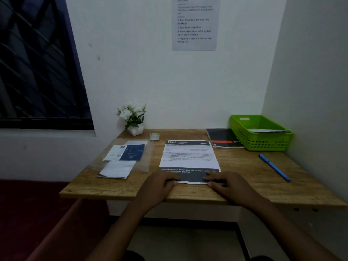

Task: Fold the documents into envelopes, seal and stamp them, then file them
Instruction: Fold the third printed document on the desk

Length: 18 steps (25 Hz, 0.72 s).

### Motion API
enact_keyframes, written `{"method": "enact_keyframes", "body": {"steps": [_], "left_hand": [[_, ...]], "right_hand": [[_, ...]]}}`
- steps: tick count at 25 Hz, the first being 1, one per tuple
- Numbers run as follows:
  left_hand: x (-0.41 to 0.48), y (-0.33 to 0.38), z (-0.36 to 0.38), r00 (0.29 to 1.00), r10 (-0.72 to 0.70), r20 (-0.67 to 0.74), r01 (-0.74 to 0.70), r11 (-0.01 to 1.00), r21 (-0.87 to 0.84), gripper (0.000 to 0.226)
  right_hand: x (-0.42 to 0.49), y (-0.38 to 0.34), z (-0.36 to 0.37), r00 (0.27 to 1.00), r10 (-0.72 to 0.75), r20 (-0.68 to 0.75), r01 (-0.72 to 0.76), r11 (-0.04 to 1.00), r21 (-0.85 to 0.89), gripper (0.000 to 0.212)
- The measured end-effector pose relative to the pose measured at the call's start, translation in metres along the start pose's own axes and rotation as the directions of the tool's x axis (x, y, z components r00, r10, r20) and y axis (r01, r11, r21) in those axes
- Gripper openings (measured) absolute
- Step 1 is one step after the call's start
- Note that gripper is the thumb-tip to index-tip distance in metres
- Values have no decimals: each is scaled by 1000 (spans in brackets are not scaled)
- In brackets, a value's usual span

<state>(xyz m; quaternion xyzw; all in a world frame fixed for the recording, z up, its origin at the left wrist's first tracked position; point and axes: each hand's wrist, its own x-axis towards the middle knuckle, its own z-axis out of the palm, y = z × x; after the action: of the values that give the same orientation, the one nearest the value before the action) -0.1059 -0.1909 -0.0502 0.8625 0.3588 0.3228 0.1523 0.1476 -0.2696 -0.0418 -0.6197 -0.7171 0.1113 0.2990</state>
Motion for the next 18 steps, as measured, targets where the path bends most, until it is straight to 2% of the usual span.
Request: {"method": "enact_keyframes", "body": {"steps": [5, 7, 10, 14, 18], "left_hand": [[-9, 1, -2, 999, 43, 17, -41, 996, -85, 20], [-3, 3, -9, 1000, 12, 26, -8, 990, -144, 17], [22, -2, -20, 998, -67, 20, 69, 985, -157, 15], [84, -29, -27, 994, -109, 2, 109, 988, -107, 9], [147, -51, -15, 993, -115, 20, 117, 988, -98, 7]], "right_hand": [[-16, -9, -3, 1000, -6, -4, 6, 998, 66, 25], [-10, -12, -10, 999, 21, -49, -11, 981, 191, 24], [10, -11, -26, 979, 141, -147, -70, 910, 408, 20], [63, 9, -41, 964, 172, -204, -72, 905, 419, 14], [125, 42, -30, 962, 212, -171, -146, 931, 335, 12]]}}
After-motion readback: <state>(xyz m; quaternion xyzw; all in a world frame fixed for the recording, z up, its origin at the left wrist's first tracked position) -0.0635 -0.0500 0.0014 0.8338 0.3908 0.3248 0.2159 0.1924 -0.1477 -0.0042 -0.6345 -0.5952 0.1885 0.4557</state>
